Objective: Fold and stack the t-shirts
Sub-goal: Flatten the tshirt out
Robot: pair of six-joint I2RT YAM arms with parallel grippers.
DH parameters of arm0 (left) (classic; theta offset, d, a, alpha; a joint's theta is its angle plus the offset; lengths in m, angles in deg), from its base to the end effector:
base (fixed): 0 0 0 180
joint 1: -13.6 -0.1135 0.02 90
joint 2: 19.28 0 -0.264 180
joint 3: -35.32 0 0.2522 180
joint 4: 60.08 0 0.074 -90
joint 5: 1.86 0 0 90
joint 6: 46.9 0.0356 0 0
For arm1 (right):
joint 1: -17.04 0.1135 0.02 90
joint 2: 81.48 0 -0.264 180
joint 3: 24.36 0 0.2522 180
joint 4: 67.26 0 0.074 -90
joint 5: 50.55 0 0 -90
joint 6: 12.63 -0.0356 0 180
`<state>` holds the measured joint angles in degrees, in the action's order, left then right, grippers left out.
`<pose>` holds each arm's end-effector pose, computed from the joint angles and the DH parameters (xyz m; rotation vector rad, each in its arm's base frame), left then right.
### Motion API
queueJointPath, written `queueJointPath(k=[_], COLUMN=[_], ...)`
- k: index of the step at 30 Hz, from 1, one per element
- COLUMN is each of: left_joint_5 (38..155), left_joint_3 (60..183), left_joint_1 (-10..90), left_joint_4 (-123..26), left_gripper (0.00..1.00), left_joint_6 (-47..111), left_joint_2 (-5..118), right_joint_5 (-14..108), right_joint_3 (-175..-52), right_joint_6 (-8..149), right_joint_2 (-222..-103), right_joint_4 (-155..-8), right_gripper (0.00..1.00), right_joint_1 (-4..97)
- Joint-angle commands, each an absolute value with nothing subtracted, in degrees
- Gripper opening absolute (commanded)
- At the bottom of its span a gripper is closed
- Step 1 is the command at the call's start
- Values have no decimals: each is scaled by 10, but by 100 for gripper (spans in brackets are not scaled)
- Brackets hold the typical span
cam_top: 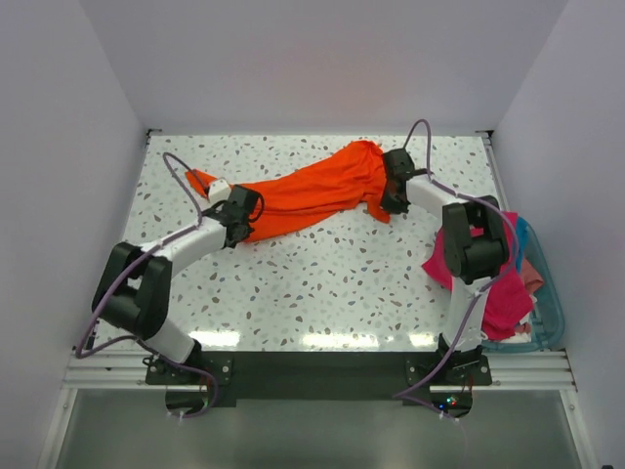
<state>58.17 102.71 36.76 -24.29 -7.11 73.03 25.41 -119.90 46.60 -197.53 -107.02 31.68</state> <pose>0.2926 -0.1058 0.1796 -0.7325 2.3194 0.1420 0.4143 0.0993 0.1681 0.4440 2.5342 -0.0287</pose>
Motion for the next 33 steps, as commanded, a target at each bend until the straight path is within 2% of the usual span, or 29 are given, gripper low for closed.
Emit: queueJointPath(k=[1,13,24,29,33], left_joint_5=[569,599,597,604,615], left_joint_3=[1036,1087,1309,1421,1457], left_joint_1=[340,255,251,251,251], left_joint_4=[-238,-182,-101,-97,-121], left_gripper=[0,0,0,0,0], left_joint_6=[-30,83,146,155,159], left_joint_2=[643,460,379,399,443], right_joint_5=[230,208,185,197,229], right_joint_3=[-1199,-1214,-1420,-1560,-1610], right_joint_6=[472,487,527,556,571], right_joint_2=[-1891,-1686,-1513,-1524,-1579], right_joint_4=[-1079,-1152,-1259,-1275,-1253], right_gripper=[0,0,0,0,0], right_joint_1=[318,315,315,315,315])
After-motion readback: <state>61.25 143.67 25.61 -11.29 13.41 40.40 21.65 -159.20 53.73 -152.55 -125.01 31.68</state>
